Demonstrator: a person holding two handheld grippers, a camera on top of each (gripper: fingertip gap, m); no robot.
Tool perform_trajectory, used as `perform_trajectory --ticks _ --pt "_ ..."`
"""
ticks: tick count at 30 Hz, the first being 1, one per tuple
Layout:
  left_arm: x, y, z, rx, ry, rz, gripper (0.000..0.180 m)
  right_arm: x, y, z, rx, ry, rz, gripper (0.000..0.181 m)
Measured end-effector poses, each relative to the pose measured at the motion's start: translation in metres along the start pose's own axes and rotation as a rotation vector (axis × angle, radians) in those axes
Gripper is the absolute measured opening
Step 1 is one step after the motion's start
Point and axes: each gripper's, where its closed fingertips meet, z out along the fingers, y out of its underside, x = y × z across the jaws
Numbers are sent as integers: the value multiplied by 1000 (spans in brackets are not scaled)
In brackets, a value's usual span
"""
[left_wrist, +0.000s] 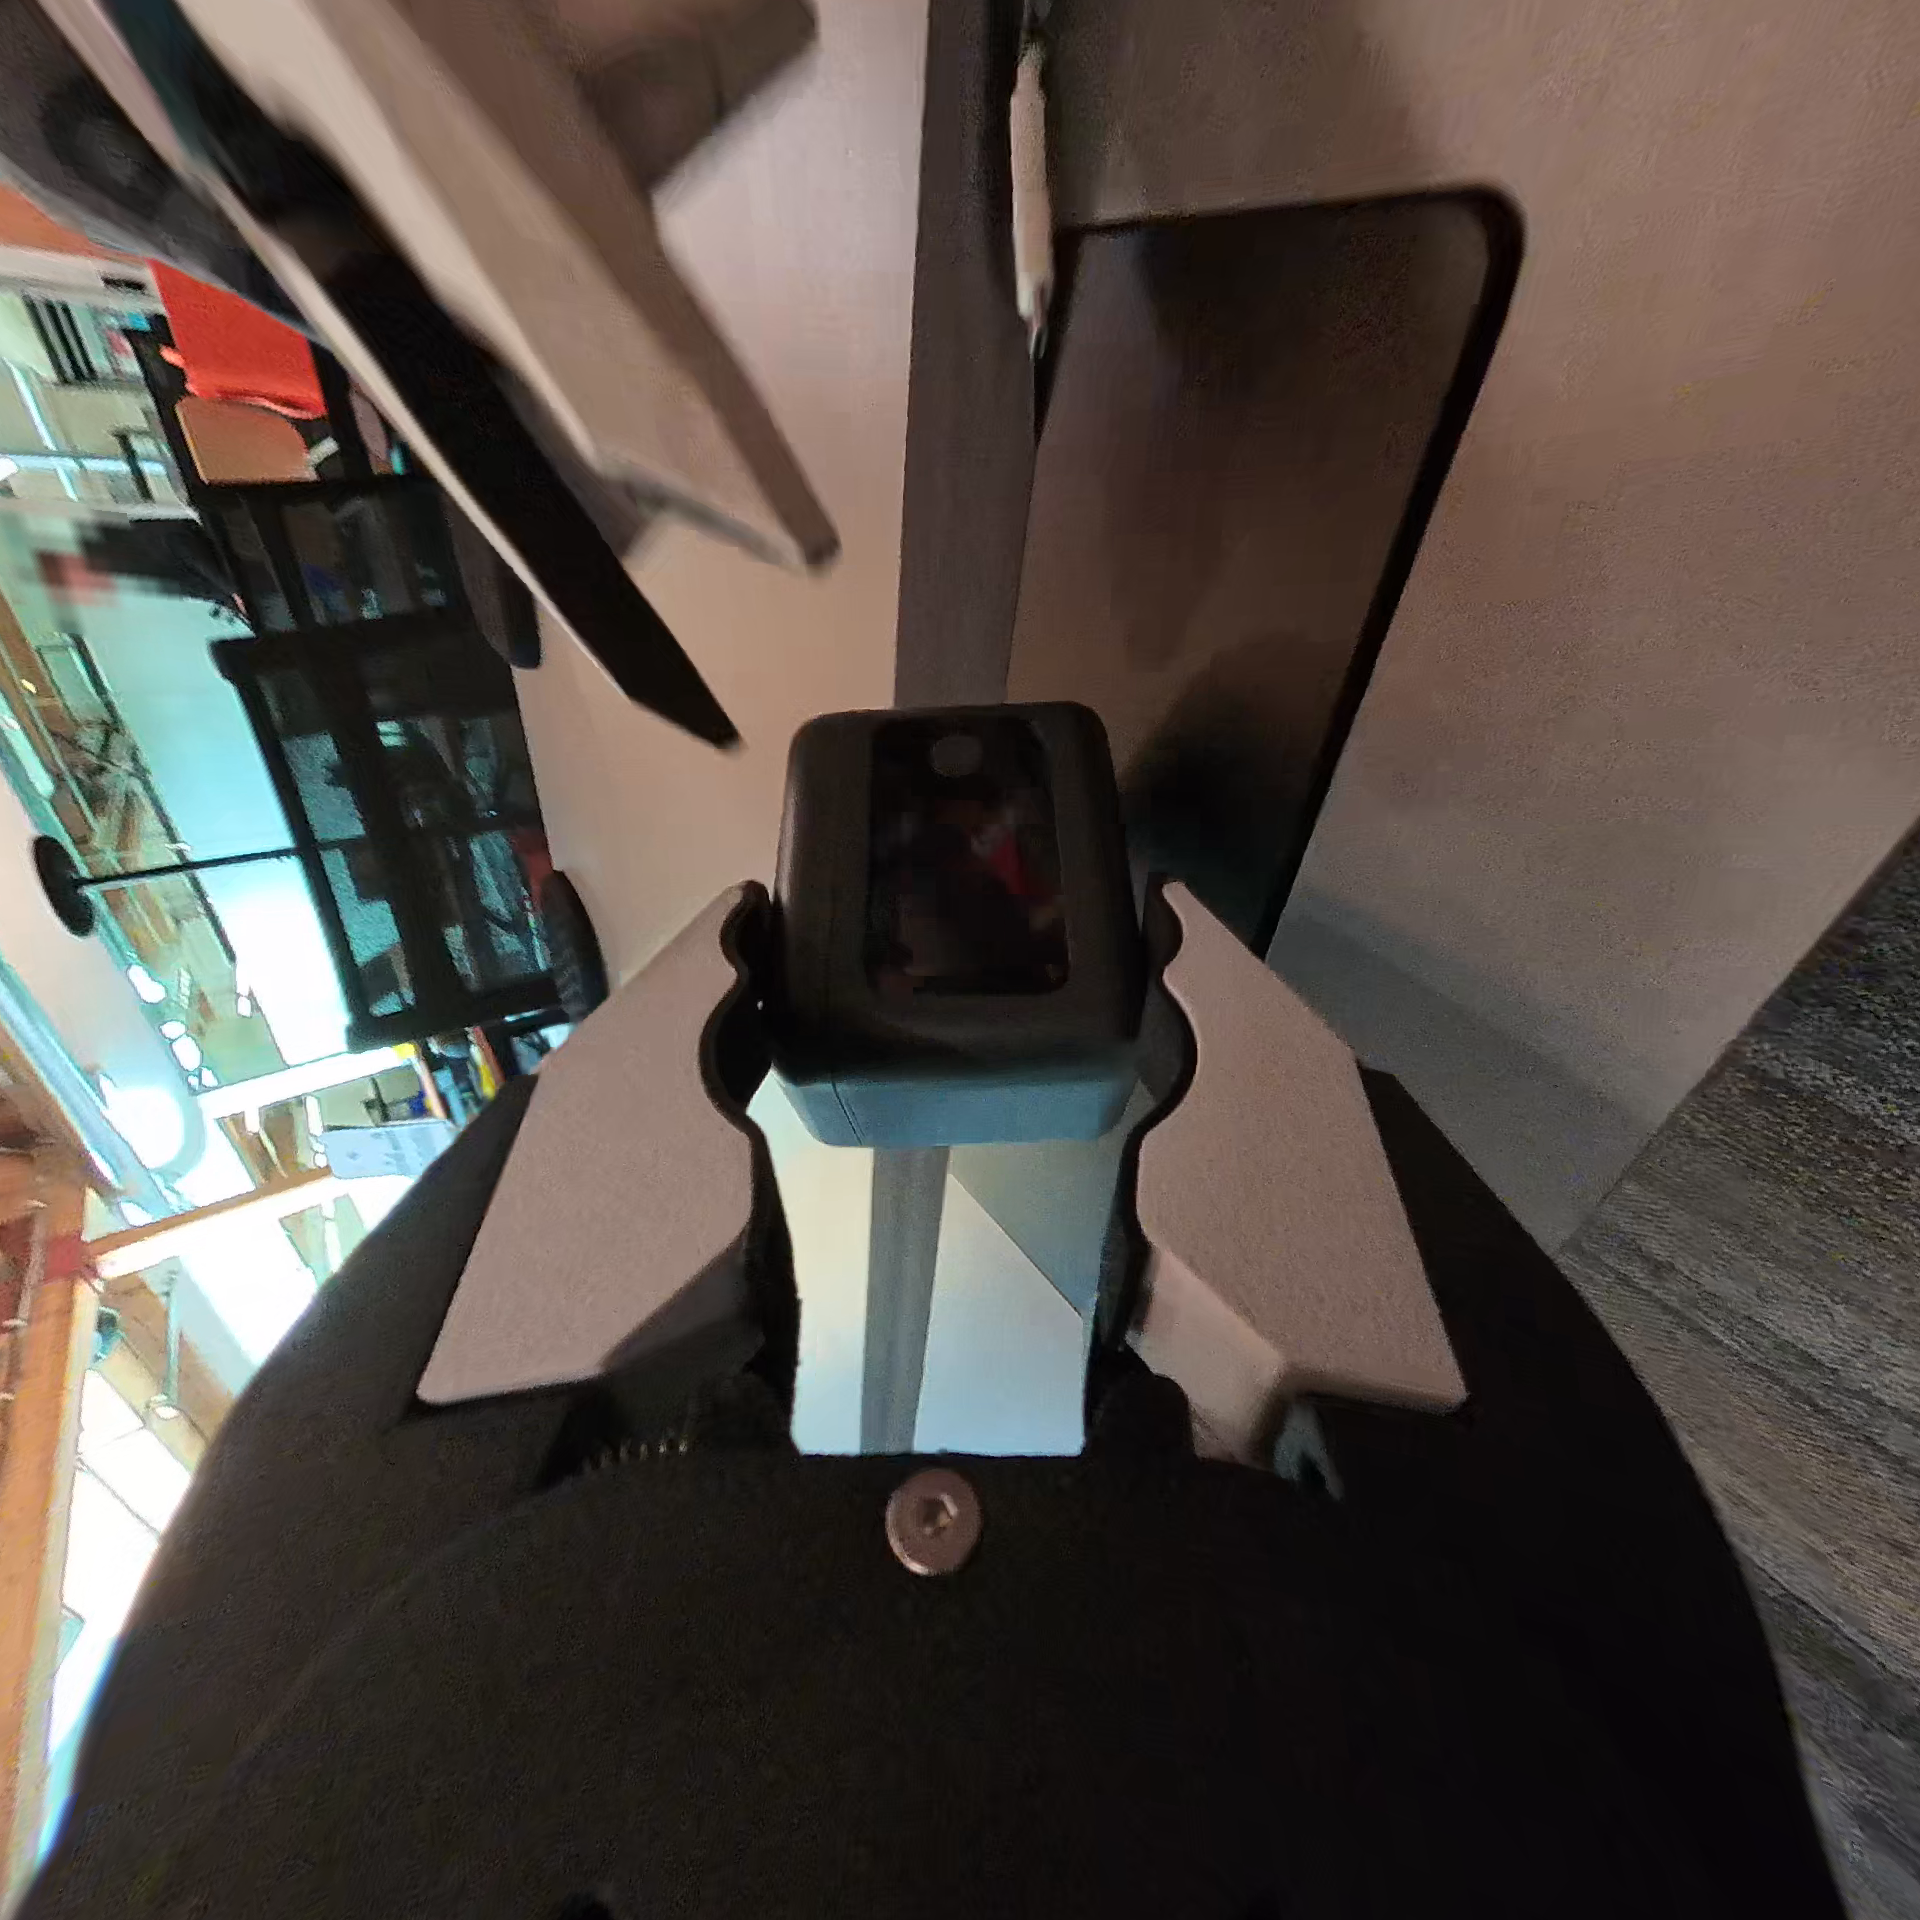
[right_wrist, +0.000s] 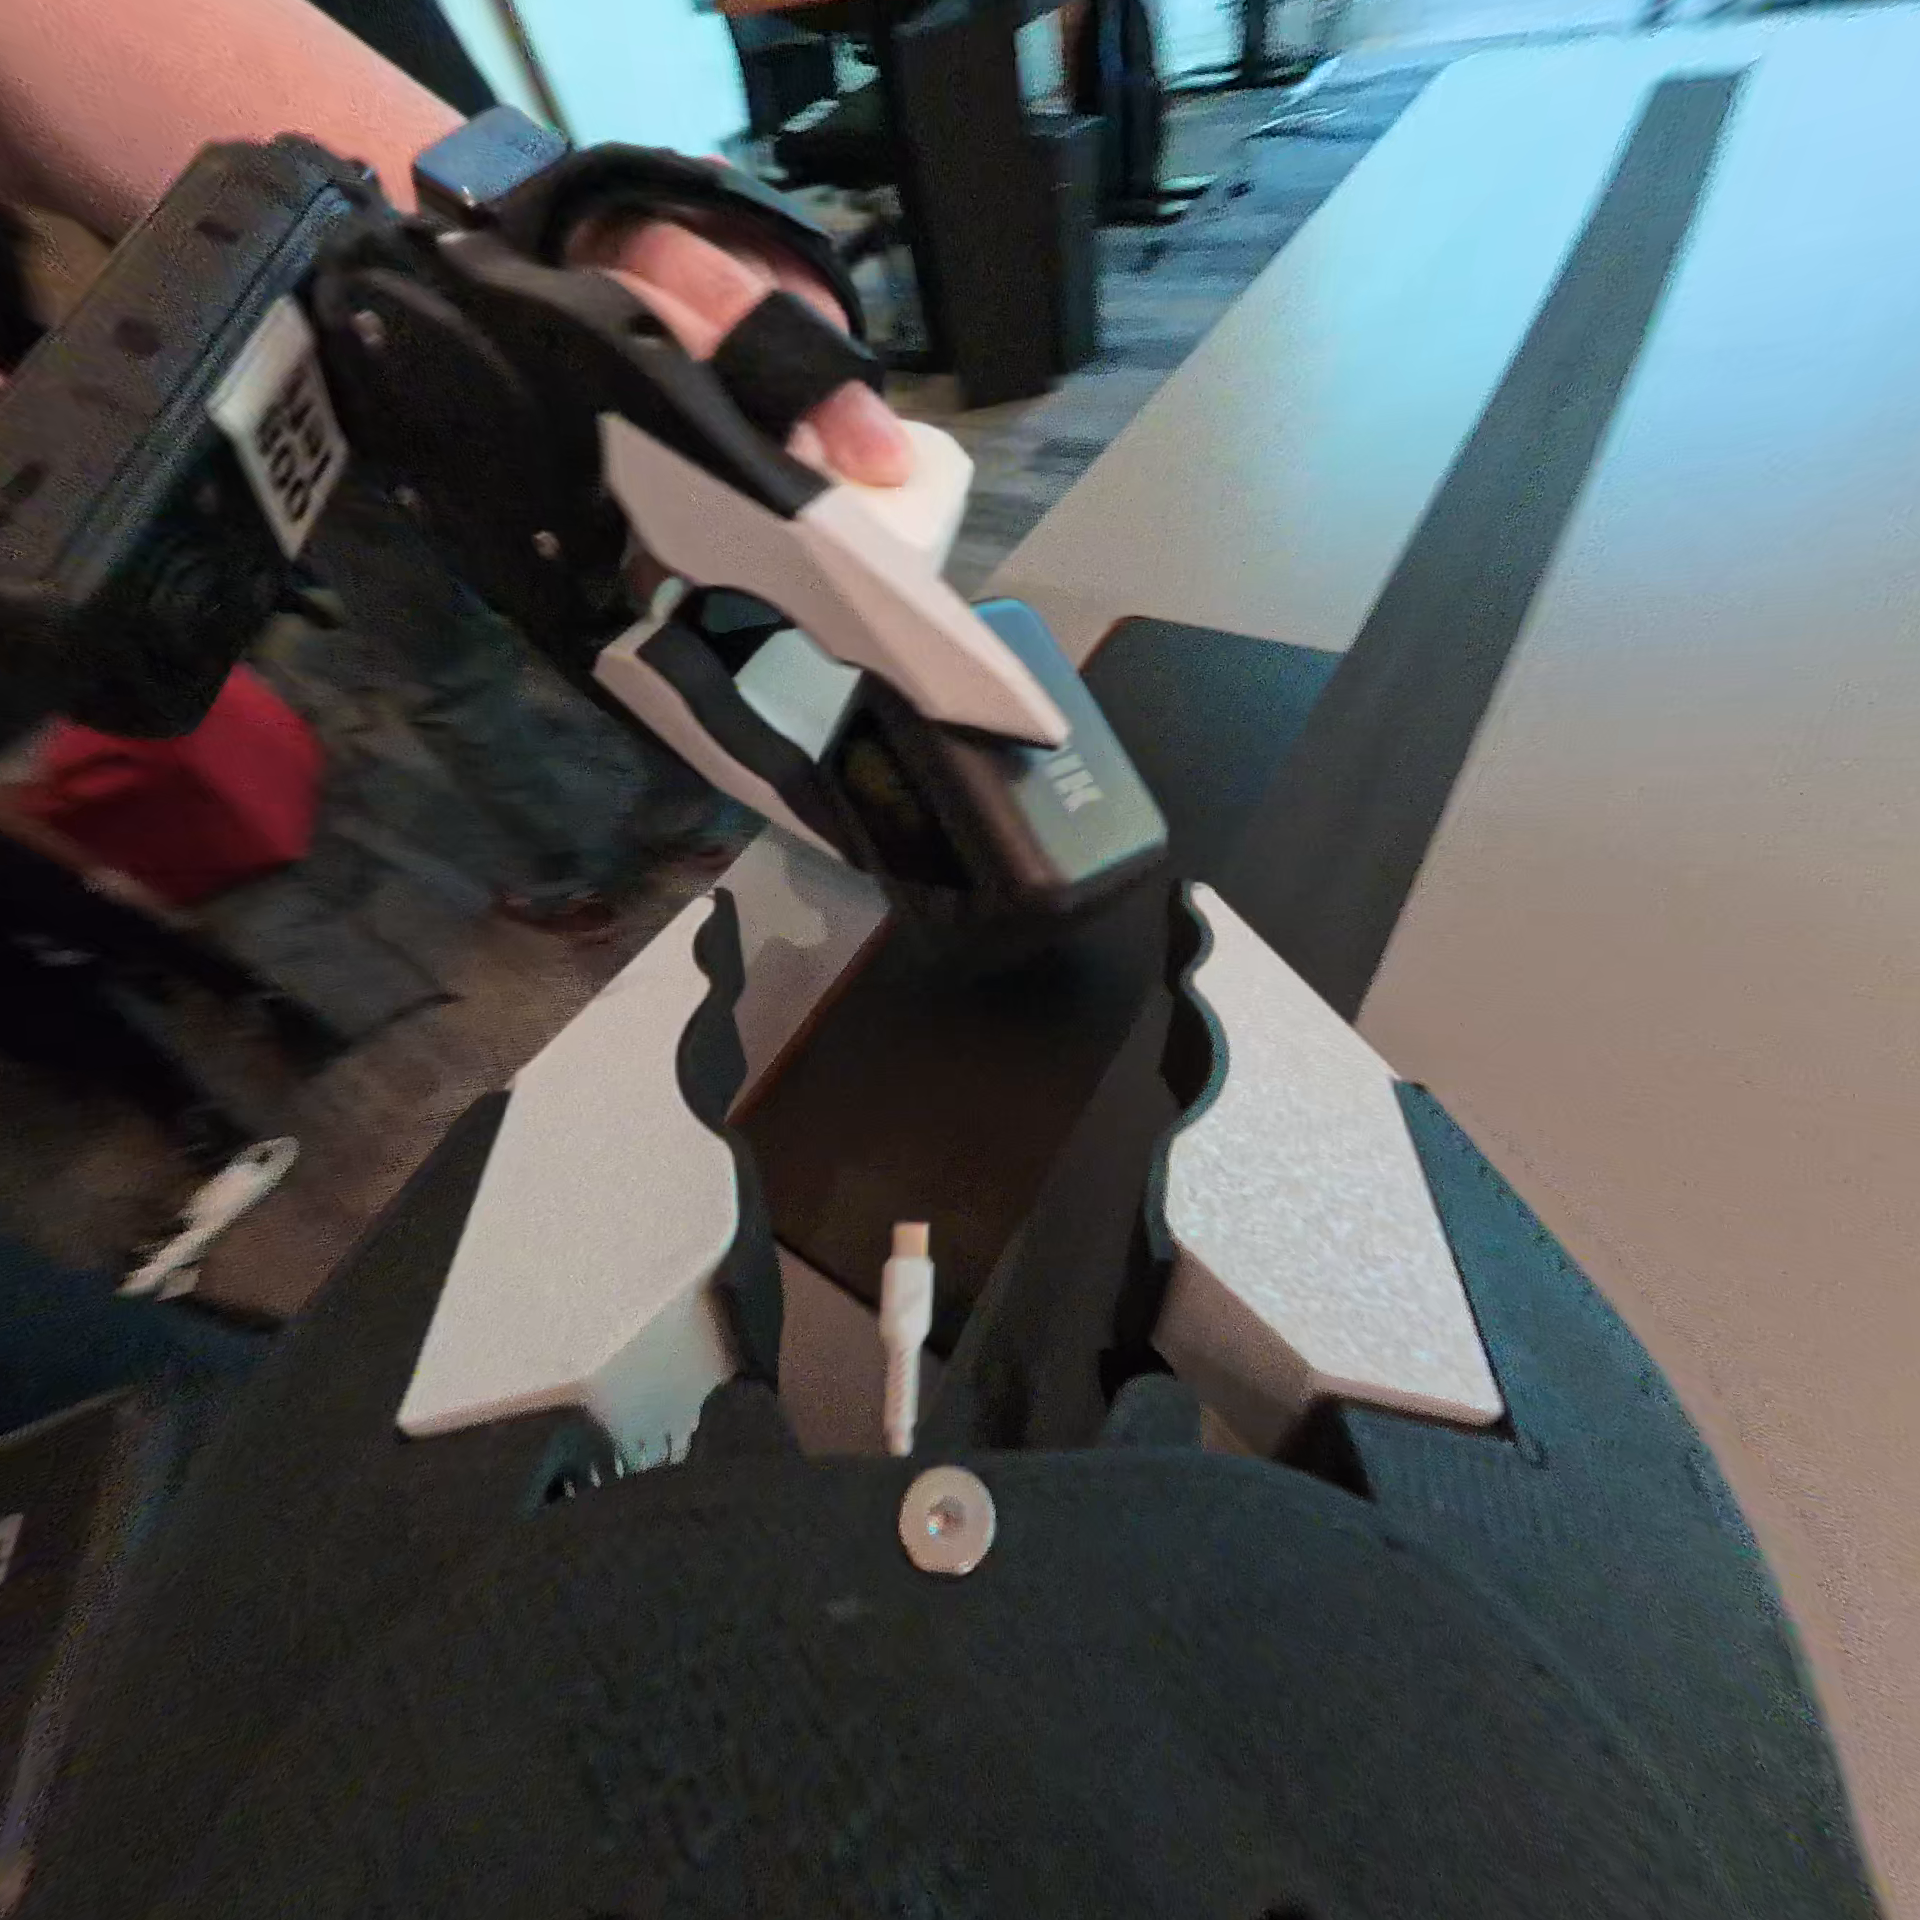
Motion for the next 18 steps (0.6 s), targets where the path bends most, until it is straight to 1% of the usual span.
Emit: perform_trajectory --ticks 2,3,4,5,6,7,11,14,16,18 --pt "-4 -9 -5 23 -28 22 70 12 2 18 -13 -143 120 91" --pt "-6 -14 -7 41 -39 23 71 11 1 24 -11 -234 185 89" --pt "-8 -18 -10 58 -49 21 70 5 -2 29 -10 -336 239 82" --pt "-10 -21 -12 73 -61 20 70 -2 -4 31 -20 -421 270 69" --pt "-11 -22 -13 83 -72 22 70 -8 -3 33 -42 -472 280 60" --pt "-11 -22 -13 85 -77 25 70 -9 -2 35 -65 -470 268 58" --pt "-7 -12 -15 79 -170 34 71 -9 0 41 -104 -332 102 57" --pt "-1 0 -21 70 -156 -149 77 -7 0 47 -130 -232 -13 58" --pt "2 13 -28 61 -144 -306 78 -4 1 52 -150 -171 -84 58" --pt "10 24 -35 72 -103 -498 76 0 6 56 -184 -123 -150 58"
